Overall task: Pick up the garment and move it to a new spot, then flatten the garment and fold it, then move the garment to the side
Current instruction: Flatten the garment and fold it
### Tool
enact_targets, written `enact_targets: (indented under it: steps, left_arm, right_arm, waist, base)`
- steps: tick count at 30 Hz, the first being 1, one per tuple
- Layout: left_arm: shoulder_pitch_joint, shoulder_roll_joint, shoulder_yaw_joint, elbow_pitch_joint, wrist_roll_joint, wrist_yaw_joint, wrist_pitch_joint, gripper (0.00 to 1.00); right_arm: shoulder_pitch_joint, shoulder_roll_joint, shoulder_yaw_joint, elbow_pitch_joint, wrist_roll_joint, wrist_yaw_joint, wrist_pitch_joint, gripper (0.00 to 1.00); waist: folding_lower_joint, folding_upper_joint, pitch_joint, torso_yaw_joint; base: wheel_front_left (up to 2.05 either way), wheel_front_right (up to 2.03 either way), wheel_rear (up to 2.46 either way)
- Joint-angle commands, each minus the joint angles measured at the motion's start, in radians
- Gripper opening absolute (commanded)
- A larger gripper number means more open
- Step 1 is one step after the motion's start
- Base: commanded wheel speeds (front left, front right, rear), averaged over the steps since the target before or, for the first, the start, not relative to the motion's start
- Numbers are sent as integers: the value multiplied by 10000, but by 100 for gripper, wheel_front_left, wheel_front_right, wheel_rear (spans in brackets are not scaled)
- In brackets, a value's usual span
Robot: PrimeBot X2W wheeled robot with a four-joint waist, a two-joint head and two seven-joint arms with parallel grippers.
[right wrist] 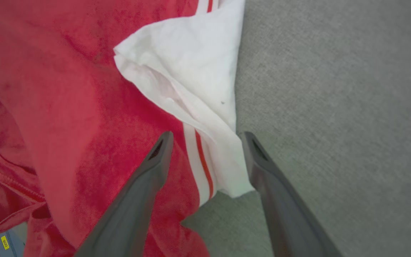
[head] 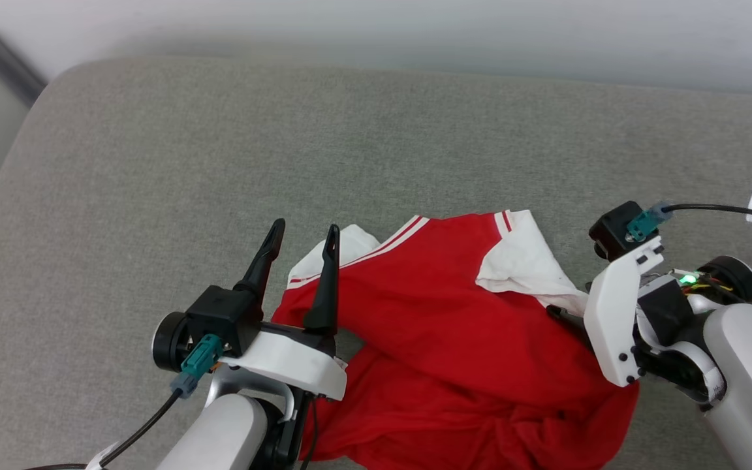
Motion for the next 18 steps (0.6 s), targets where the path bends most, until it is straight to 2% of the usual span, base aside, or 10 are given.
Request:
enact_targets:
  steps: [1,7,8,9,10,14,18]
  left_arm:
    - [-160,-54,-16,79,45,-56,-62,100]
    - [-289,-190,-37,336,31,-154,-180,100]
    - [-294,-204,-37,370,28,-169,-206,100]
    - [-303,-227,-47,397,23,-165,-220,100]
    - [-310,-242,-49,431,14,-173,-223,100]
    - [-303,-279,-18,554,-11,-223,-264,100]
    - [-107,-198,74,629,-55,-160,-305,100]
  right_arm:
    - [-303,-125,338,185,193,-3,94,100]
    - [-1097,-496,1575,949,652,-3,298,100]
    - [-1184,-539,1717,1090,714,-3,312,89]
    - [-1256,-570,1849,1230,830,-5,330,40]
    - [-1308,-583,1977,1336,920,-3,341,0]
    - [-1637,-606,2084,1486,1192,-3,-105,0]
    - [-1839,-573,1685,1451,1462,-3,-665,0]
  waist:
    - [0,0,259,248]
    - [0,0,449,388]
    - [0,0,467,402]
    - [0,0,480,417]
    - [0,0,489,429]
    - [0,0,451,431]
    - [0,0,244,259]
  base:
    - [0,0,0]
    - [0,0,0]
    - [0,0,0]
    - [0,0,0]
    - [0,0,0]
    - [0,0,0]
    - [0,0,0]
